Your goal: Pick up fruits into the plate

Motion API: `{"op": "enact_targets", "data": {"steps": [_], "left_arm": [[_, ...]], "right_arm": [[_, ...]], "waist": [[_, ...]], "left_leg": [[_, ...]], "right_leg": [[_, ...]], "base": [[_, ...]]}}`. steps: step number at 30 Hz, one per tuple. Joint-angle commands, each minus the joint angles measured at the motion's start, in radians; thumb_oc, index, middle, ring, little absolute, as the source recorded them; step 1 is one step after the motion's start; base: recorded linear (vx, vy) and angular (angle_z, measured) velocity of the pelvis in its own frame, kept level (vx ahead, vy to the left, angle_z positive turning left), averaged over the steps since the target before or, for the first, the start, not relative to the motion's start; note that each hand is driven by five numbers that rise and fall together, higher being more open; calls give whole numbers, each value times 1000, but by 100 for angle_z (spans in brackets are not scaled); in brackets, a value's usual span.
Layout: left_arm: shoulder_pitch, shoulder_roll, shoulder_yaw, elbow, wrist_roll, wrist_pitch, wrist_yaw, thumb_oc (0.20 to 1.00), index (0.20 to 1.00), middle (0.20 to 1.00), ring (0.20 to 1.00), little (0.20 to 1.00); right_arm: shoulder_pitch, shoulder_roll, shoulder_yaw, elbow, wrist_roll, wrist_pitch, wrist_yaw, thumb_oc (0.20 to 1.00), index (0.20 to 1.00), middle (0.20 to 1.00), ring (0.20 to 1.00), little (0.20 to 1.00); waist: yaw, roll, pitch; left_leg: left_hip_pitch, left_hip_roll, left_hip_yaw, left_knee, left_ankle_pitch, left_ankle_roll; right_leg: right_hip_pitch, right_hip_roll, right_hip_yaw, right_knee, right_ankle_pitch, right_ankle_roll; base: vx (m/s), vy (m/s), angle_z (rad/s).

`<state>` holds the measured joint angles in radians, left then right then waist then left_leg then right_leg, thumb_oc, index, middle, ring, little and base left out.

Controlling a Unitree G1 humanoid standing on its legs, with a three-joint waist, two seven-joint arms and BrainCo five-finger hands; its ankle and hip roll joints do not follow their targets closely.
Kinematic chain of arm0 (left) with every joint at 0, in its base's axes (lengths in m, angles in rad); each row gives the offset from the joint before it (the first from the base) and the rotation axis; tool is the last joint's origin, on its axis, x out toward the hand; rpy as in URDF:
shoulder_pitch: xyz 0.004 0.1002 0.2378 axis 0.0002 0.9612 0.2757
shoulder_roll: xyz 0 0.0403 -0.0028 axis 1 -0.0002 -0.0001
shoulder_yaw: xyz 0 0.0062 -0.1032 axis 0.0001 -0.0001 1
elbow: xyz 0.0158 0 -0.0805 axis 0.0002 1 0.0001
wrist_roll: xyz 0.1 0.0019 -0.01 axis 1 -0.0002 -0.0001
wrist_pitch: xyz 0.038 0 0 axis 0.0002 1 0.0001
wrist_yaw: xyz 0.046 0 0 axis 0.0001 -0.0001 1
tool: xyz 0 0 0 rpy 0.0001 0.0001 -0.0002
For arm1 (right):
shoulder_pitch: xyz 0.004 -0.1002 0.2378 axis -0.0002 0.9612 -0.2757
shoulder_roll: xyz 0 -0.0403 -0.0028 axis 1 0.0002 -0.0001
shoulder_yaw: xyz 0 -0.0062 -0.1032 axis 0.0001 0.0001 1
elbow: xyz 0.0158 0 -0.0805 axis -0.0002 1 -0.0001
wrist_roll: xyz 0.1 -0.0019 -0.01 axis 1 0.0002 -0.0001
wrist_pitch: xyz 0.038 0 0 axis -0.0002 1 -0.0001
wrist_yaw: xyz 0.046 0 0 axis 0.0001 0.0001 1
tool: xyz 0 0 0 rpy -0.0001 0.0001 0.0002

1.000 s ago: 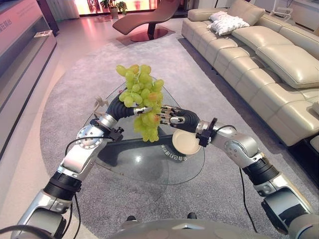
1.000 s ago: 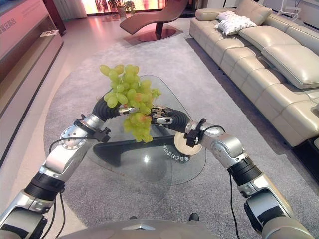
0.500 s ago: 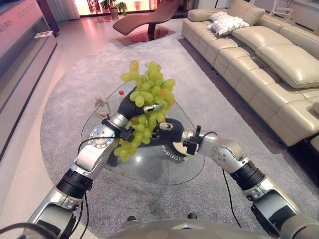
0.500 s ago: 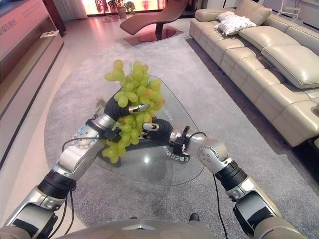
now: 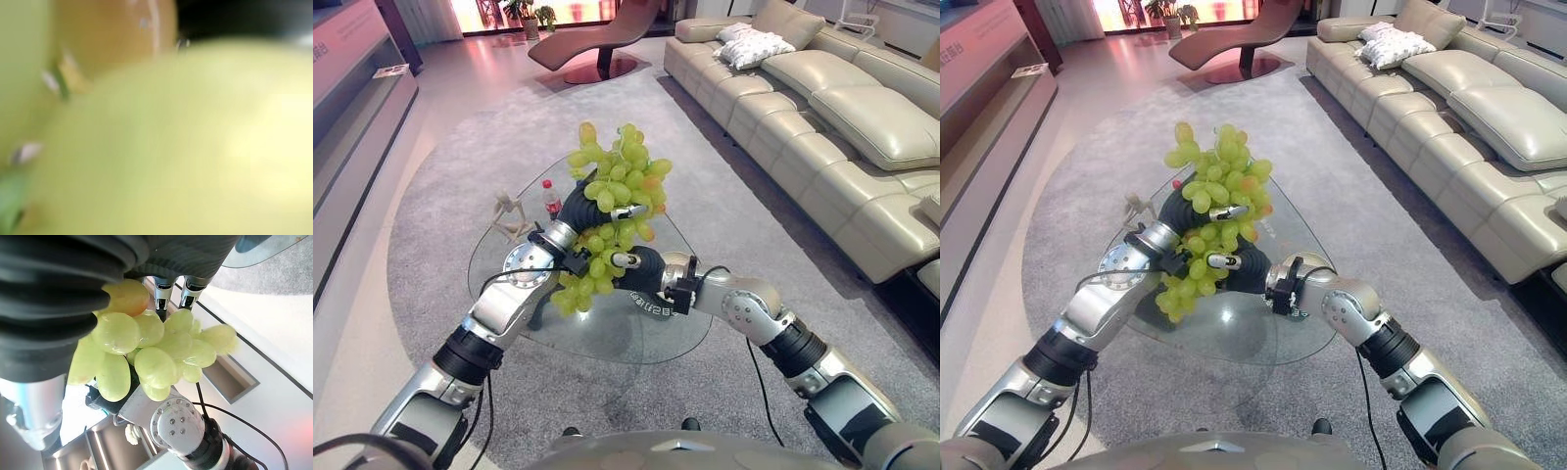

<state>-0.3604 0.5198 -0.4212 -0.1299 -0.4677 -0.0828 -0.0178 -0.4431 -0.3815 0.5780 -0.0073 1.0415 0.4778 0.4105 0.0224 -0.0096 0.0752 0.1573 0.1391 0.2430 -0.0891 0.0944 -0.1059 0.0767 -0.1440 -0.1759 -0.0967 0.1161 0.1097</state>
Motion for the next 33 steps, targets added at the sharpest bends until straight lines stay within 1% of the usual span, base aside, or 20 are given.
{"op": "enact_targets", "data": {"steps": [1, 3, 5, 6, 7, 8, 17, 26, 30, 31, 32, 33], "left_arm": [[-133, -73, 7, 60, 26, -13, 78, 200, 200, 200, 200, 200], [-107, -96, 20, 69, 38, -9, 94, 200, 200, 200, 200, 200], [-90, -114, 23, 75, 47, -6, 105, 200, 200, 200, 200, 200], [-80, -123, 24, 78, 44, -3, 107, 200, 200, 200, 200, 200], [-69, -138, 26, 78, 45, 11, 108, 200, 200, 200, 200, 200], [-65, -146, 20, 83, 48, 10, 112, 200, 200, 200, 200, 200], [-47, -173, -8, 98, 51, 20, 120, 200, 200, 200, 200, 200], [-18, -169, -1, 101, 36, 24, 131, 200, 200, 200, 200, 200], [9, -166, 11, 109, -8, 29, 99, 200, 200, 200, 200, 200], [18, -165, 16, 109, -19, 31, 86, 366, 366, 366, 366, 366], [29, -162, 21, 112, -29, 32, 68, 655, 655, 655, 655, 655], [49, -154, 29, 116, -39, 34, 44, 1000, 1000, 1000, 1000, 1000]], "right_arm": [[-44, 148, 46, -167, 93, -121, -37, 1000, 1000, 1000, 1000, 1000], [-36, 164, 30, -167, 91, -161, -66, 1000, 1000, 1000, 1000, 1000], [-30, 175, 21, -167, 78, -182, -83, 1000, 1000, 1000, 1000, 1000], [-29, 180, 18, -169, 78, -188, -92, 686, 686, 686, 686, 686], [-26, 189, 14, -173, 61, -203, -106, 272, 272, 272, 272, 272], [-28, 190, 13, -175, 64, -211, -113, 200, 200, 200, 200, 200], [-22, 217, 12, -187, 92, -267, -169, 200, 200, 200, 200, 200], [1, 211, 0, -197, 113, -282, -195, 200, 200, 200, 200, 200], [19, 199, -13, -207, 125, -278, -186, 200, 200, 200, 200, 200], [25, 195, -16, -209, 128, -276, -183, 200, 200, 200, 200, 200], [32, 188, -20, -210, 130, -274, -176, 200, 200, 200, 200, 200], [47, 179, -26, -214, 133, -271, -169, 200, 200, 200, 200, 200]], "waist": [[-1, -12, -10], [-1, -11, -6], [0, -11, -4], [0, -10, -3], [0, -10, -2], [0, -9, 1], [-1, -6, 12], [2, -4, 19], [4, -4, 24], [5, -4, 25], [6, -4, 26], [8, -3, 28]], "left_leg": [[-13, 5, -21, 59, -128, 2], [-15, 5, -22, 63, -129, 4], [-18, 5, -21, 68, -131, 4], [-18, 4, -21, 69, -132, 5], [-19, 3, -21, 69, -133, 6], [-19, 3, -21, 70, -134, 7], [-18, 2, -15, 72, -137, 11], [-19, 4, -13, 73, -134, 11], [-23, 4, -15, 72, -133, 11], [-23, 3, -16, 70, -132, 11], [-22, 3, -16, 69, -131, 12], [-24, 2, -16, 68, -131, 12]], "right_leg": [[81, -74, -133, 39, -93, 48], [78, -73, -133, 42, -92, 47], [76, -74, -132, 43, -93, 46], [75, -73, -132, 44, -93, 46], [75, -73, -131, 44, -94, 45], [74, -73, -131, 44, -94, 45], [75, -74, -132, 42, -92, 47], [73, -75, -137, 46, -91, 46], [71, -73, -138, 49, -93, 45], [71, -73, -139, 50, -93, 44], [71, -73, -140, 50, -94, 44], [70, -73, -142, 50, -94, 43]], "base": [[13, 2, -3], [0, 0, 0], [0, 0, 0], [0, 0, 0], [0, 0, 0], [0, 0, 0], [0, 0, 0], [0, 0, 0], [0, 0, 0], [0, 0, 0], [0, 0, 0], [0, 0, 0]]}}
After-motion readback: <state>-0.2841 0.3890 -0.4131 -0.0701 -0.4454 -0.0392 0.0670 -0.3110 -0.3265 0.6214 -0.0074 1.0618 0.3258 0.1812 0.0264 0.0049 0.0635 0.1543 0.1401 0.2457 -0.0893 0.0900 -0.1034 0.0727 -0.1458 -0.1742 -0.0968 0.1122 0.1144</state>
